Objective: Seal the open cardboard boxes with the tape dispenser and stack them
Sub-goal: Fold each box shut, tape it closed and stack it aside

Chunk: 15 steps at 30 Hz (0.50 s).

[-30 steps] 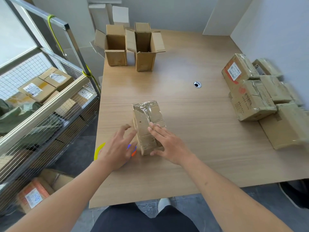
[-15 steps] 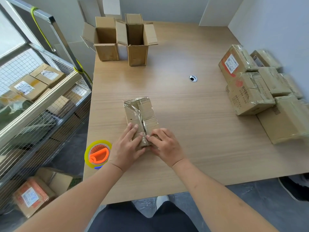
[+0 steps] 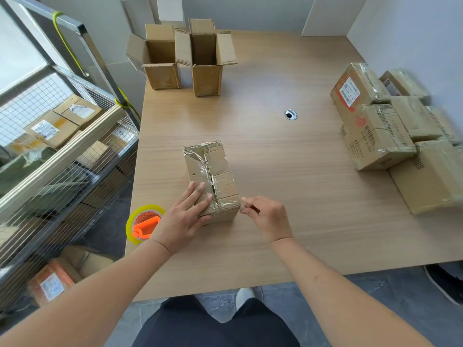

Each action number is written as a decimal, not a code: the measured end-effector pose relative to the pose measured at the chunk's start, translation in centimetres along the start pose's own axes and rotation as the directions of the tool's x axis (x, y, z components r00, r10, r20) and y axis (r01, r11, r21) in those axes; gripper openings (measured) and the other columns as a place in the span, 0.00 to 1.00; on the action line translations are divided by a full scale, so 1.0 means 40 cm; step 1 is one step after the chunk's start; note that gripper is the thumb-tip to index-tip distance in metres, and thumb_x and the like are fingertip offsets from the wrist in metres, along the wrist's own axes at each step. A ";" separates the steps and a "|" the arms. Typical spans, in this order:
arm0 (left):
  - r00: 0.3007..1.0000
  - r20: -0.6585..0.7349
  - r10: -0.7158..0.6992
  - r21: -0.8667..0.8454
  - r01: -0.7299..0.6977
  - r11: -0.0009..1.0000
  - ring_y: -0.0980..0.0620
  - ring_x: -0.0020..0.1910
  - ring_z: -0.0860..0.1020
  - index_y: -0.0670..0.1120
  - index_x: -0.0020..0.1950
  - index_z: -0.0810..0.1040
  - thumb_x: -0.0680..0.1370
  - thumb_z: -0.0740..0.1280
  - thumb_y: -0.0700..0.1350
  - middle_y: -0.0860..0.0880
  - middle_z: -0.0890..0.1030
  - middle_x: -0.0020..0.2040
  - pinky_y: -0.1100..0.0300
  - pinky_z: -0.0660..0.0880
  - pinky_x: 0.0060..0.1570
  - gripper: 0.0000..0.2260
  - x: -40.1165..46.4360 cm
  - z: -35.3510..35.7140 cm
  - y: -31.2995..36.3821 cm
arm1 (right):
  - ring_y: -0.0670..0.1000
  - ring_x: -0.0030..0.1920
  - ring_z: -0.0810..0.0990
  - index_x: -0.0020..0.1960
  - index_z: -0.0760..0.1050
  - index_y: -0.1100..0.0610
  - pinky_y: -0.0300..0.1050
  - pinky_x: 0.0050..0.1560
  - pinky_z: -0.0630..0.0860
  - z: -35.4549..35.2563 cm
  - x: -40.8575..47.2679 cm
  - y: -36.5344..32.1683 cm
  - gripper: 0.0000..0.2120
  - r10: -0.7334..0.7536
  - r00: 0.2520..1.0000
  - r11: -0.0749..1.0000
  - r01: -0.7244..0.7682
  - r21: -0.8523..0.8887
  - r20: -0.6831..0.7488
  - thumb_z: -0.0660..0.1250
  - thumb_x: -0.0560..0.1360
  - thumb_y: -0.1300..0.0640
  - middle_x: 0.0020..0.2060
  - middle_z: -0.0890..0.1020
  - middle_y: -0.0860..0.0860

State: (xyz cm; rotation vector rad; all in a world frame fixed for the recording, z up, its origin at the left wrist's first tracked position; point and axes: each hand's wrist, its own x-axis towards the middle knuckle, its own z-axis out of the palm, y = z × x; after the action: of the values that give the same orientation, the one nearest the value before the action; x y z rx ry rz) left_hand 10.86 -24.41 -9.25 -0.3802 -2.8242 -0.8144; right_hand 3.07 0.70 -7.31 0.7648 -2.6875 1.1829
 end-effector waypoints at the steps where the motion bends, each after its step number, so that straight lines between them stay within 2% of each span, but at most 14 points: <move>1: 1.000 0.016 0.004 0.001 -0.004 1.000 0.39 0.81 0.59 0.42 0.74 0.75 0.83 0.62 0.53 0.42 0.66 0.79 0.44 0.66 0.75 0.23 -0.001 -0.003 -0.005 | 0.55 0.39 0.86 0.53 0.86 0.64 0.53 0.41 0.83 0.004 0.000 -0.006 0.16 0.019 1.000 1.000 -0.019 0.020 0.017 0.81 0.66 0.64 0.41 0.87 0.55; 4: 1.000 0.030 -0.005 0.015 0.004 1.000 0.39 0.80 0.60 0.42 0.75 0.74 0.83 0.62 0.53 0.42 0.66 0.79 0.45 0.65 0.75 0.24 0.002 -0.006 -0.003 | 0.56 0.42 0.88 0.54 0.85 0.64 0.54 0.43 0.84 0.015 -0.002 -0.021 0.16 0.066 0.998 0.998 -0.067 0.023 0.019 0.81 0.67 0.62 0.45 0.88 0.58; 8: 0.999 0.031 -0.032 0.002 0.032 0.999 0.38 0.80 0.61 0.42 0.74 0.75 0.83 0.61 0.53 0.42 0.67 0.79 0.48 0.64 0.76 0.24 0.006 -0.008 0.010 | 0.57 0.48 0.87 0.64 0.82 0.59 0.54 0.51 0.81 0.037 -0.017 -0.058 0.18 0.290 0.956 0.957 -0.291 0.011 0.030 0.76 0.74 0.61 0.50 0.87 0.57; 12: 0.997 0.014 -0.078 -0.042 0.079 0.996 0.36 0.79 0.61 0.40 0.73 0.76 0.79 0.72 0.42 0.41 0.68 0.78 0.47 0.64 0.75 0.22 0.010 0.000 0.020 | 0.64 0.48 0.84 0.74 0.73 0.59 0.54 0.48 0.77 0.076 -0.043 -0.113 0.21 0.338 0.941 0.930 -0.333 -0.153 0.006 0.64 0.81 0.63 0.50 0.86 0.60; 14: 0.991 0.030 -0.128 -0.068 0.130 0.989 0.36 0.79 0.59 0.40 0.73 0.76 0.77 0.75 0.39 0.41 0.67 0.78 0.46 0.64 0.74 0.24 0.022 0.002 0.034 | 0.62 0.58 0.81 0.78 0.66 0.60 0.52 0.57 0.75 0.088 -0.047 -0.142 0.24 0.401 0.916 0.907 -0.393 -0.150 0.029 0.60 0.83 0.62 0.62 0.82 0.61; 15: 0.988 0.047 -0.147 -0.077 0.150 0.986 0.37 0.80 0.58 0.39 0.74 0.75 0.77 0.75 0.38 0.41 0.65 0.79 0.46 0.63 0.75 0.25 0.032 0.001 0.043 | 0.59 0.68 0.76 0.81 0.61 0.59 0.49 0.65 0.71 0.093 -0.047 -0.153 0.26 0.444 0.894 0.893 -0.436 -0.114 0.063 0.58 0.84 0.60 0.71 0.75 0.60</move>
State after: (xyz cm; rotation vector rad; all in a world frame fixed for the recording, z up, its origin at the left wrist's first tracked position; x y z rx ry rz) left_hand 10.16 -22.72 -8.13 -0.2016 -2.8924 -0.9630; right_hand 8.04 -4.68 -6.38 0.1928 -3.0694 1.1024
